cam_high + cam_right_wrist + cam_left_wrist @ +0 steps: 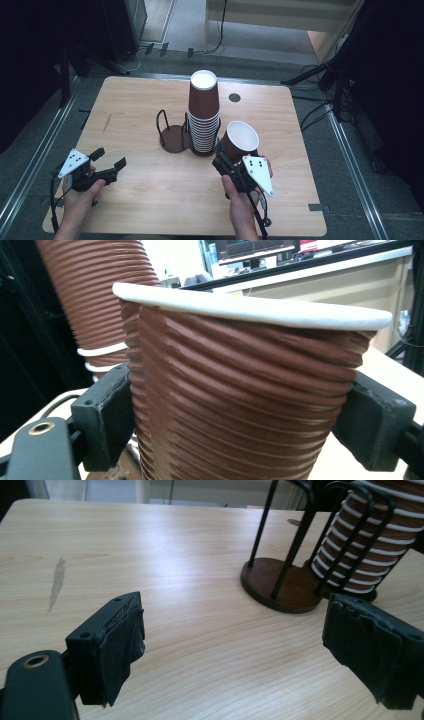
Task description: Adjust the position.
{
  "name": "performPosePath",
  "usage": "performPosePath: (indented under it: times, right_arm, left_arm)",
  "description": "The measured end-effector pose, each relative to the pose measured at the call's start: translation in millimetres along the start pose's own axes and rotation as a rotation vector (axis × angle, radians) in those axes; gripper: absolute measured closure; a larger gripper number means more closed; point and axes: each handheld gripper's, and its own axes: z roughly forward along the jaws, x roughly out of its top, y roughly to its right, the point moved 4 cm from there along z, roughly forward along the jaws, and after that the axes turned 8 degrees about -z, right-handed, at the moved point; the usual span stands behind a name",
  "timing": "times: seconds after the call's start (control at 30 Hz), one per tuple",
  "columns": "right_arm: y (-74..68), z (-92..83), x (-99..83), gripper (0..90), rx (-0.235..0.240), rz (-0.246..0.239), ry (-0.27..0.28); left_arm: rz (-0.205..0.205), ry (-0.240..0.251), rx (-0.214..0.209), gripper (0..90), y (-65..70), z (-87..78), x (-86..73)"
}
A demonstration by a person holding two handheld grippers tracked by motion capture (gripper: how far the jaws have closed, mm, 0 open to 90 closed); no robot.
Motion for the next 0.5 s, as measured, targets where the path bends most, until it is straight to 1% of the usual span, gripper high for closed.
performPosePath:
  times: [0.2,0.27,0.33,0.4,0.43,0.5]
  right_arm:
    - [13.1,10.4,-3.1,13.7,-0.034,-0.007,-0.022]
    - [19.4,15.6,-3.8,13.7,-0.041,0.003,-0.026]
    - [20.9,17.7,-4.3,13.7,-0.043,0.001,-0.028]
    - [24.1,21.7,-5.4,13.7,-0.055,-0.015,-0.025]
    - [25.4,23.6,-6.1,13.7,-0.060,-0.014,-0.026]
    - [28.6,27.9,-7.5,13.6,-0.077,-0.024,-0.012]
  left_arm:
    - [-0.020,0.002,0.017,10.5,-8.9,-0.8,-1.2]
    - [-0.028,0.003,0.020,10.6,-11.9,-1.5,-1.3]
    - [-0.037,0.005,0.023,10.6,-14.4,-1.7,-1.7]
    - [-0.042,0.005,0.021,11.8,-16.3,-2.1,-2.1]
    - [-0.047,0.006,0.021,11.9,-17.2,-2.0,-2.2]
    - [-0.051,0.008,0.020,12.0,-18.5,-2.1,-2.3]
